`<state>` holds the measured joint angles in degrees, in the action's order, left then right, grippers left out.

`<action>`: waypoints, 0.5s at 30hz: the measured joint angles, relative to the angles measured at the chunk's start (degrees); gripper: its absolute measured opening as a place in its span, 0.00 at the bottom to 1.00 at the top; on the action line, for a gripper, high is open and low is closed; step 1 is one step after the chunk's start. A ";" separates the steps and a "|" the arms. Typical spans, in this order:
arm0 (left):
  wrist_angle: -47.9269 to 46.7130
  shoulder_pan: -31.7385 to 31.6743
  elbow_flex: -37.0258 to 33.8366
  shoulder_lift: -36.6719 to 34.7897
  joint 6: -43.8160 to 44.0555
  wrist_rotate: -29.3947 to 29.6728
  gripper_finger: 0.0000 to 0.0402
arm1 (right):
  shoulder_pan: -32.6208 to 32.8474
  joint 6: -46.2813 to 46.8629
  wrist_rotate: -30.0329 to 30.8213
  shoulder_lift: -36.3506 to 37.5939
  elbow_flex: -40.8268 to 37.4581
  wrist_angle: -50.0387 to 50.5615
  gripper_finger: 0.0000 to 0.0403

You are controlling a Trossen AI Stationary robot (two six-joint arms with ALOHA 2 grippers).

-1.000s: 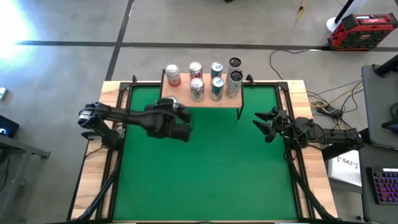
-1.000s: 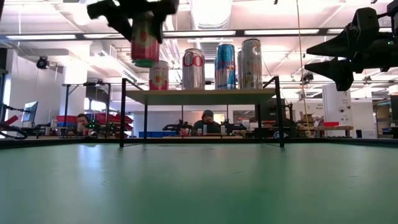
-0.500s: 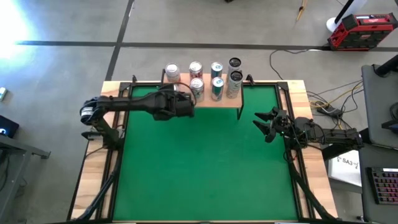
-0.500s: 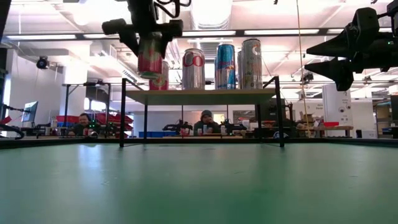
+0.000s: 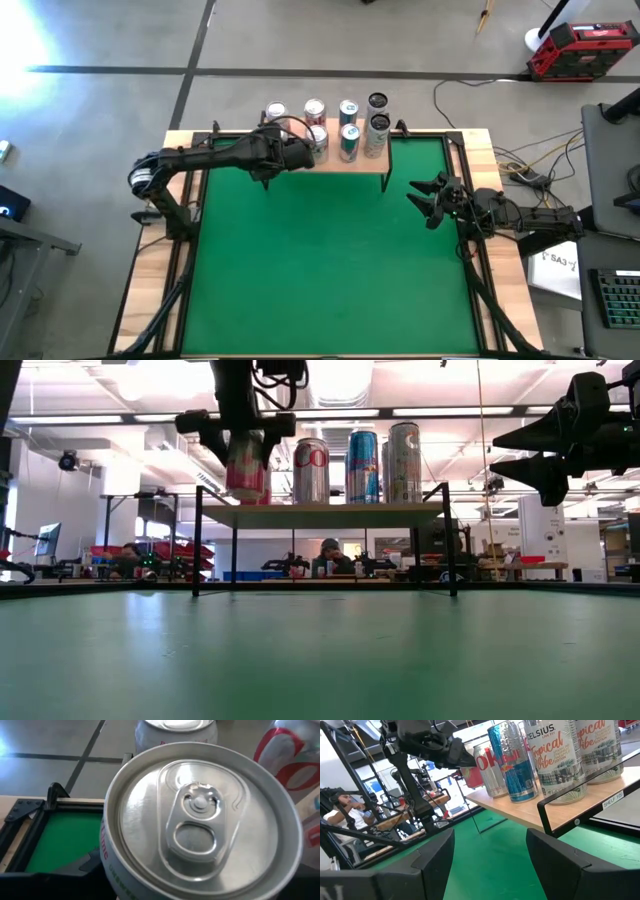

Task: Place canned beverage on shelf
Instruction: Put the pink-white soda can on the shelf aligned with the other pink-white soda can

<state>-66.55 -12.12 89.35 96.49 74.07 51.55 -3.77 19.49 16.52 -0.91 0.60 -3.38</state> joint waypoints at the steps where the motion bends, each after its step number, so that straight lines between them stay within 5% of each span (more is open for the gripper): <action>1: 0.41 -0.17 -0.26 0.00 -0.62 -0.14 0.72 | -0.01 0.00 0.00 0.00 0.01 0.00 0.59; 15: 2.98 -0.54 -2.18 -0.02 -1.38 -0.01 0.72 | 0.00 0.00 0.00 0.00 0.00 0.00 0.59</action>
<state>-63.57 -12.67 87.16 96.47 72.69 51.54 -3.77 19.49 16.52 -0.91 0.60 -3.38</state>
